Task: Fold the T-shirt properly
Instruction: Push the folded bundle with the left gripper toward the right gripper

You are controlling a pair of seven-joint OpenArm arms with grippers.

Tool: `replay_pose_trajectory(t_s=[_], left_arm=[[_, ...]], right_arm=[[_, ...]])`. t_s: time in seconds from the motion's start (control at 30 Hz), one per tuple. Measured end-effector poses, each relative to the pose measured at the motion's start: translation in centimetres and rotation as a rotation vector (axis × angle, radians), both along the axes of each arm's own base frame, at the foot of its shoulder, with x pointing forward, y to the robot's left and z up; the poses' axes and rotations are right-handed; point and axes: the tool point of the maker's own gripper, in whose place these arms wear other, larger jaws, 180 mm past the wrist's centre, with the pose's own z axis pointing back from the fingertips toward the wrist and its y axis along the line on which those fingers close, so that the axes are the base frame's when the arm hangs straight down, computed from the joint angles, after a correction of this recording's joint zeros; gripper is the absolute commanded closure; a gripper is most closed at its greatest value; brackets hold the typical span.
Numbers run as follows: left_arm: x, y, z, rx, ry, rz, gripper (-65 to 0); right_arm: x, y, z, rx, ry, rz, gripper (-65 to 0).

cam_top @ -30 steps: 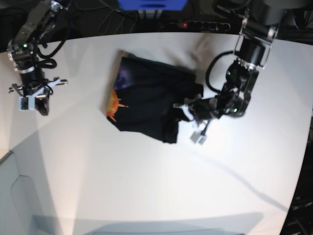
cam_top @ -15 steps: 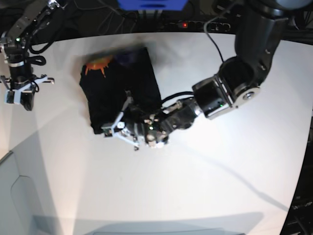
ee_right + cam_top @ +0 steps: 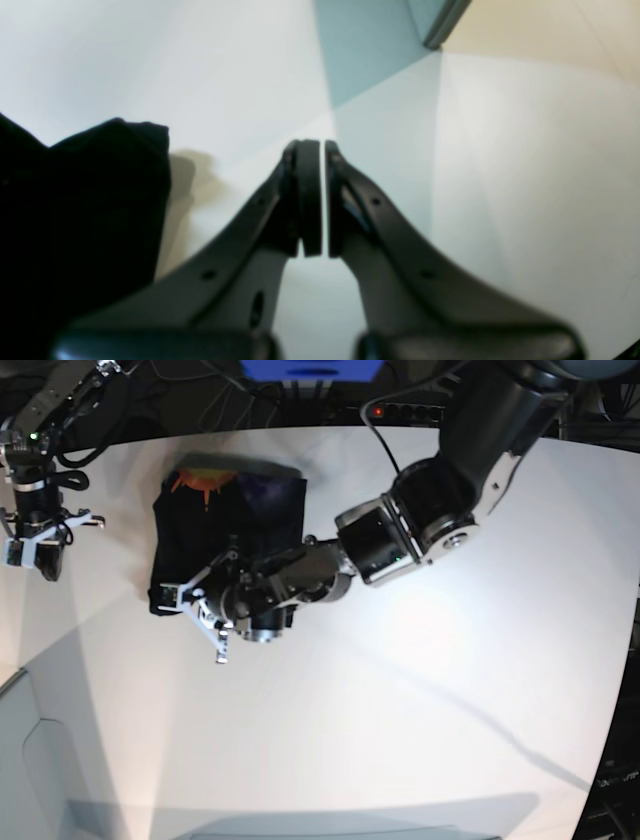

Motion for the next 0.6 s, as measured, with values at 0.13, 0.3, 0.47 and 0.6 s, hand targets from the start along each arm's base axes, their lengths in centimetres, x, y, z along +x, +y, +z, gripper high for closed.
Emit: replay_pose_trajectory(t_s=[0.13,0.3,0.47,0.6], left_arm=[[1.2,0.4,0.7,0.023,-0.034,0.019,-36.6],[3.0,1.7,2.6,0.026,-0.083,0.048,-45.5],[6.6,2.0,9.8,-0.149,-0.191,0.114,-45.4],[9.5,4.6,16.4,-0.321,-0.294,0.221,-45.4]], right_arm=[[0.0,0.1,0.0,0.001,0.000,0.002,0.0],[0.1,0.1,0.0,0.002,-0.003,0.004,0.0],[0.1,0.2,0.0,0.004,-0.001,0.007,0.0],[-0.6,0.5,-0.7,0.017,0.020,0.003,0.0]])
